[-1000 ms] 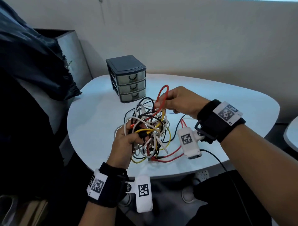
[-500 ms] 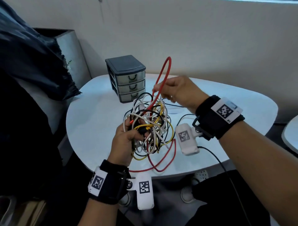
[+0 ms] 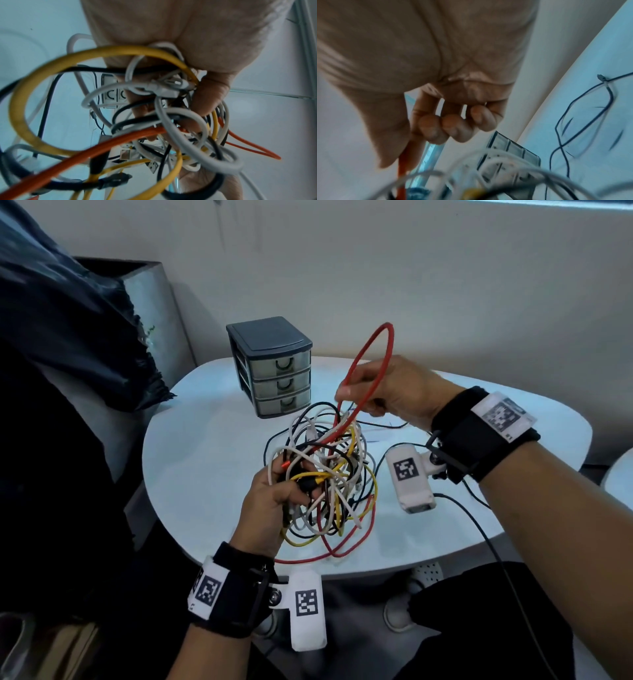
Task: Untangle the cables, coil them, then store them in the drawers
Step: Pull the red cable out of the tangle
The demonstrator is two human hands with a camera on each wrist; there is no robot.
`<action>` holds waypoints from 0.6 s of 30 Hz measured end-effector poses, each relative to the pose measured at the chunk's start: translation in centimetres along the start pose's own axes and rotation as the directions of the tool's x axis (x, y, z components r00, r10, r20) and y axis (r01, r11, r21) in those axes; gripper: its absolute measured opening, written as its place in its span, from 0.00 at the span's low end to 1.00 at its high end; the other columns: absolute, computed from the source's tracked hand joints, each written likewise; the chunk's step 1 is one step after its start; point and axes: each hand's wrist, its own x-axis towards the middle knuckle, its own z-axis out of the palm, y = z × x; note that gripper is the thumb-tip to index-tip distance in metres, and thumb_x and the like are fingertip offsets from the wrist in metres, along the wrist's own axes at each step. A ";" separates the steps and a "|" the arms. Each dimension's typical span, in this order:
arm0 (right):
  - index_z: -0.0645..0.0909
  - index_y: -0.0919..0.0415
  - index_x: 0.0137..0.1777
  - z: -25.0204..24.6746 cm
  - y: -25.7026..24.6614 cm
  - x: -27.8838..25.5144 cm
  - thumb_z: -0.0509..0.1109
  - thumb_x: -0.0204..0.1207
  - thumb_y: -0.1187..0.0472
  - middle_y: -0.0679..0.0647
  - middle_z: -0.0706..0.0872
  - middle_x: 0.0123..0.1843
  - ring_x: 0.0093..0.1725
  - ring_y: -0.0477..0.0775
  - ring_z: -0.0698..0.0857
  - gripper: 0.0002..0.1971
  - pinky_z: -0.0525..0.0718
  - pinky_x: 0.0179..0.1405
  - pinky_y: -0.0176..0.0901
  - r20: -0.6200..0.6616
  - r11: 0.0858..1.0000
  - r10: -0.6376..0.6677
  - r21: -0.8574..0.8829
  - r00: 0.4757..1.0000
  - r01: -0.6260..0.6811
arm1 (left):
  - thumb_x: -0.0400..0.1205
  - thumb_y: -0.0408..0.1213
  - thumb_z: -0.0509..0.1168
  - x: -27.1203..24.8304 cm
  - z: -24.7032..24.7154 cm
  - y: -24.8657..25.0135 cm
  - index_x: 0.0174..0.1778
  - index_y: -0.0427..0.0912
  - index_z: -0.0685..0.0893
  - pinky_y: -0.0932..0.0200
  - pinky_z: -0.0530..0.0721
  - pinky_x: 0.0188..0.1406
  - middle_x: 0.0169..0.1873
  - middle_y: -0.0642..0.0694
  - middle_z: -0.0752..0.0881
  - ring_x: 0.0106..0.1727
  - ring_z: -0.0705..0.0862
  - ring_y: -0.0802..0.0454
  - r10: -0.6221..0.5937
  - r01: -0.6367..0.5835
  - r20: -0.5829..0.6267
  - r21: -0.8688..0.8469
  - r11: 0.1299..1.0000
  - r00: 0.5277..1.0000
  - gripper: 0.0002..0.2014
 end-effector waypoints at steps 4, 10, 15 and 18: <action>0.82 0.64 0.43 -1.4 -1.8 0.5 0.72 0.79 0.68 0.60 0.86 0.33 0.22 0.47 0.78 0.04 0.70 0.21 0.35 -0.411 0.979 -0.140 0.078 0.901 0.187 | 0.56 0.21 0.56 0.0 -0.1 -0.2 0.30 0.44 0.90 0.62 0.84 0.29 0.30 0.44 0.87 0.29 0.85 0.49 -0.008 0.008 0.005 0.001 1.000 1.000 0.20; 0.84 0.60 0.41 -0.9 -1.3 1.0 0.71 0.82 0.57 0.55 0.86 0.31 0.26 0.47 0.79 0.09 0.74 0.23 0.35 -0.498 0.971 -0.183 0.042 0.848 0.234 | 0.56 0.20 0.55 0.2 0.4 -0.2 0.32 0.44 0.92 0.60 0.88 0.32 0.32 0.44 0.89 0.36 0.90 0.47 -0.006 0.005 -0.012 -0.071 0.997 1.000 0.23; 0.90 0.62 0.45 1.3 1.5 0.2 0.71 0.82 0.53 0.52 0.85 0.32 0.28 0.44 0.77 0.12 0.74 0.27 0.34 -0.152 0.991 0.007 -0.133 0.988 -0.028 | 0.57 0.19 0.55 -0.2 0.3 0.0 0.29 0.44 0.91 0.61 0.88 0.32 0.31 0.44 0.89 0.35 0.90 0.49 -0.012 0.008 -0.042 -0.075 0.997 0.999 0.22; 0.90 0.64 0.44 1.4 1.5 -0.1 0.72 0.80 0.51 0.54 0.84 0.35 0.30 0.42 0.76 0.15 0.74 0.31 0.33 -0.025 0.950 0.032 -0.309 0.999 -0.038 | 0.59 0.17 0.55 -0.4 0.1 0.0 0.29 0.44 0.91 0.60 0.89 0.32 0.31 0.44 0.89 0.35 0.90 0.48 -0.013 0.009 -0.048 -0.078 0.997 0.999 0.23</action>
